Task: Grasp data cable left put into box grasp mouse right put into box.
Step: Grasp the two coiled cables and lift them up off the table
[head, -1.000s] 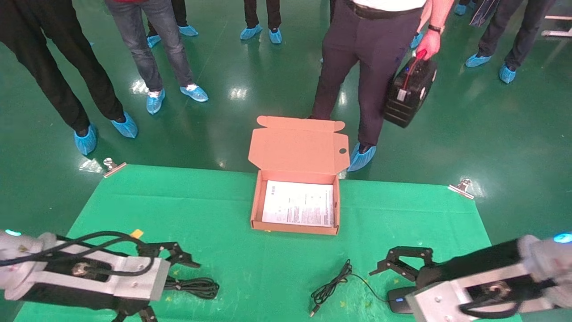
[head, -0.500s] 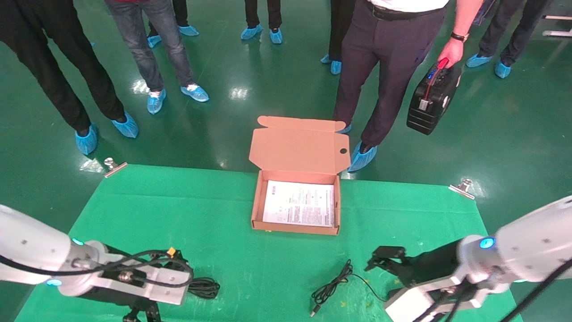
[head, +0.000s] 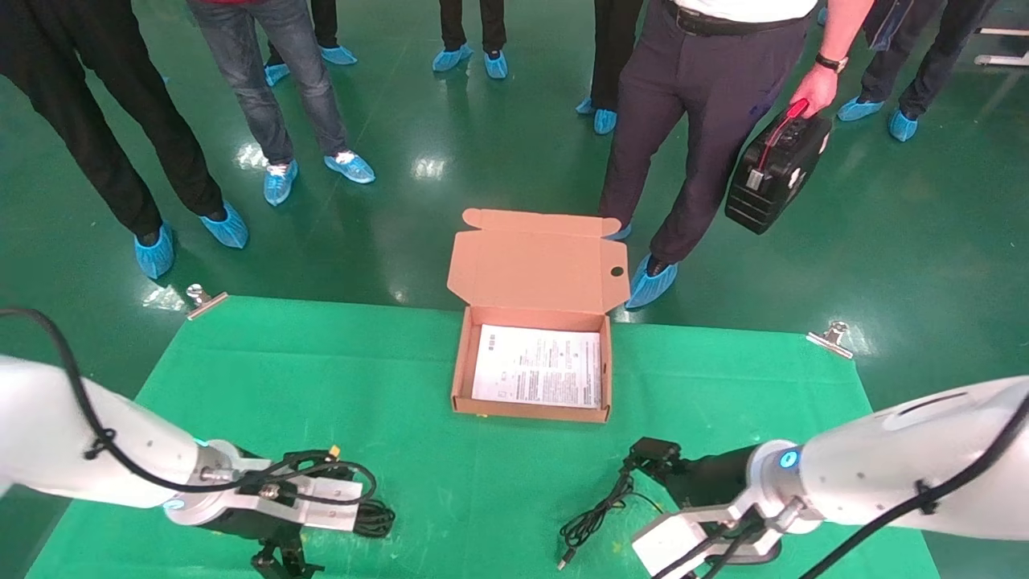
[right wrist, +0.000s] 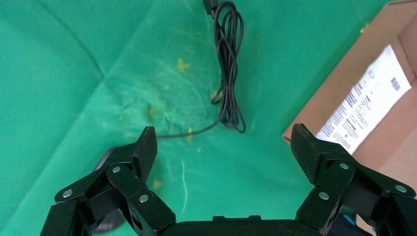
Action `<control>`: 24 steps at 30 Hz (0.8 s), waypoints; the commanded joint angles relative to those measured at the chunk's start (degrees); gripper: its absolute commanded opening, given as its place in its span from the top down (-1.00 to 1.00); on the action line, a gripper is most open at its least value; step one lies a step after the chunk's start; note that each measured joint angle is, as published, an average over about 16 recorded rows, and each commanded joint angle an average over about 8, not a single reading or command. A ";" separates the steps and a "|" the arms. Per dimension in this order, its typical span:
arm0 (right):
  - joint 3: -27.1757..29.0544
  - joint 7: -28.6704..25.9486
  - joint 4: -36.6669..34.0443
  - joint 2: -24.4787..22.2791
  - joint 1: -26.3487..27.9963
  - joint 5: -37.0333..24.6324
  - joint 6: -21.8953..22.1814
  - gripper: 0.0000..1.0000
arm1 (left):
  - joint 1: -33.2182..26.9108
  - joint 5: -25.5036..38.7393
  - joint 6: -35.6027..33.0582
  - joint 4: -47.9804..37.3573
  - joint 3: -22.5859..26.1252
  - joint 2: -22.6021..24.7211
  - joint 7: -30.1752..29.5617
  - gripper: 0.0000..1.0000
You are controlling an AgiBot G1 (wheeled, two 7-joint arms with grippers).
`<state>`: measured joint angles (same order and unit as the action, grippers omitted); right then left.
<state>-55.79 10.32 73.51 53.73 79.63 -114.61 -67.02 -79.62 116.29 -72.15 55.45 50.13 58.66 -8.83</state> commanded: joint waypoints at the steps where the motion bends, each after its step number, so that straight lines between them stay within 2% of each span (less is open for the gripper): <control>1: -0.32 -0.44 -0.69 0.85 -0.59 -1.03 0.95 -1.00 | 0.00 0.78 1.14 -2.48 0.27 1.03 0.36 -1.00; 12: -1.44 1.14 -9.76 6.51 -2.12 -2.88 5.42 -1.00 | -1.22 0.00 5.52 -13.65 -0.43 4.18 4.83 -1.00; 24: -1.76 2.98 -18.46 12.07 -2.25 -3.10 9.13 -1.00 | -2.63 -1.88 6.51 -20.95 -1.17 5.57 9.91 -1.00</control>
<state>-57.54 13.21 55.32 65.60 77.36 -117.74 -57.96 -82.19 114.54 -65.56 34.57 49.00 64.20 0.89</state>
